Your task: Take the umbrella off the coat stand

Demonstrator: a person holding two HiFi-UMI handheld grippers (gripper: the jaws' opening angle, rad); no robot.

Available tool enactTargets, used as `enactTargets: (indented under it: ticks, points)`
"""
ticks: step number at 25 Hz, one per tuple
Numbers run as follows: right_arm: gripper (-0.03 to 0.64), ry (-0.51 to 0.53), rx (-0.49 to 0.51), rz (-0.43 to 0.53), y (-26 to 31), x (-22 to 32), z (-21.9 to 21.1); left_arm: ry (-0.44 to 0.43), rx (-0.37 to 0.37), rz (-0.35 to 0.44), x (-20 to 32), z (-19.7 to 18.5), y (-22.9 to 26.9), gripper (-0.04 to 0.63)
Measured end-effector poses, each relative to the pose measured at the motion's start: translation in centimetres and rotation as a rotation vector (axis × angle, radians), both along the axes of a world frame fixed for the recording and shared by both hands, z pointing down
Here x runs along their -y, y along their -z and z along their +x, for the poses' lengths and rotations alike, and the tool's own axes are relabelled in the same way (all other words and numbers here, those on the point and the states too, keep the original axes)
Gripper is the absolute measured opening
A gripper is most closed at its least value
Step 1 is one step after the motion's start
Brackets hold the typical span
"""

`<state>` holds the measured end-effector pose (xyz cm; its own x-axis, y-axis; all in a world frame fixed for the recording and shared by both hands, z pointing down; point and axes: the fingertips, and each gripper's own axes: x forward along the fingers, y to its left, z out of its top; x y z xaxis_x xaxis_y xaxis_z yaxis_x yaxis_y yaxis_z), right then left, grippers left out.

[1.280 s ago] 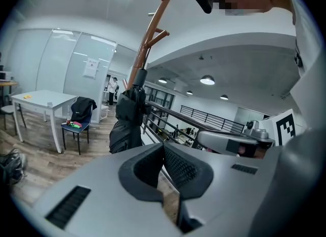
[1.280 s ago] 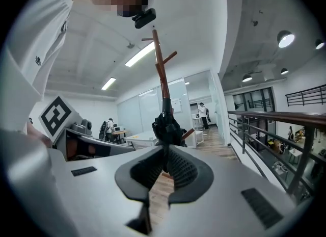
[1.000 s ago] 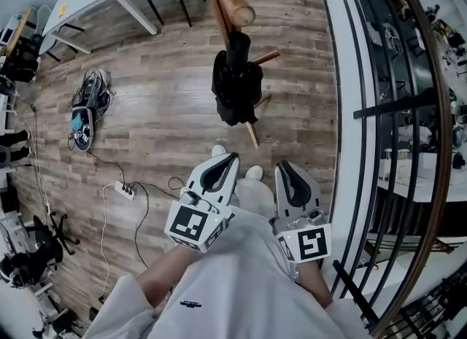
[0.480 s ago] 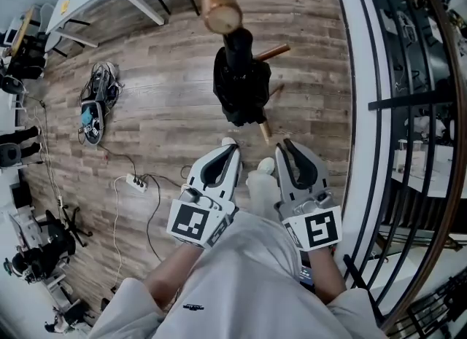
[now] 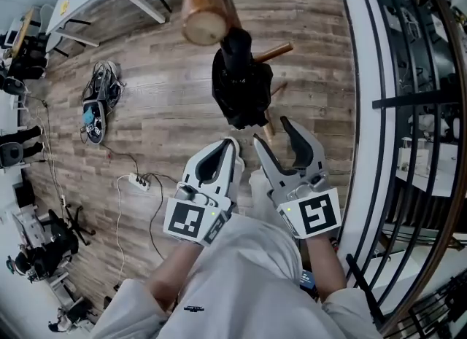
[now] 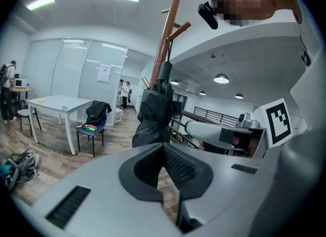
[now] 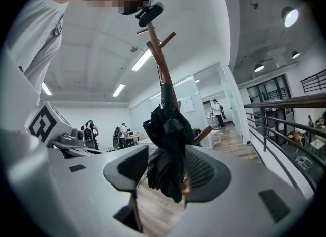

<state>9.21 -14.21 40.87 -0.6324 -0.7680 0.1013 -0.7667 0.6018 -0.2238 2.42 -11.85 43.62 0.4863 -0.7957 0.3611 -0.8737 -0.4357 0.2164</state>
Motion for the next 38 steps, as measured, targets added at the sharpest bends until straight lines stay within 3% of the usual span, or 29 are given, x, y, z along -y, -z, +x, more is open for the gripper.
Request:
enactTargets:
  ticks: [7, 23, 38]
  points:
    - [0.273, -0.006, 0.034, -0.024, -1.6, 1.9, -1.6, 0.045, -0.006, 0.015, 0.7, -0.9, -0.9, 0.02]
    - [0.31, -0.044, 0.05, -0.037, -2.6, 6.2, -3.3, 0.057, -0.022, 0.017, 2.8, -2.0, -1.7, 0.02]
    - [0.29, -0.039, -0.022, -0.023, -2.0, 7.1, -5.8, 0.063, -0.018, 0.029, 1.4, -3.1, -0.3, 0.02]
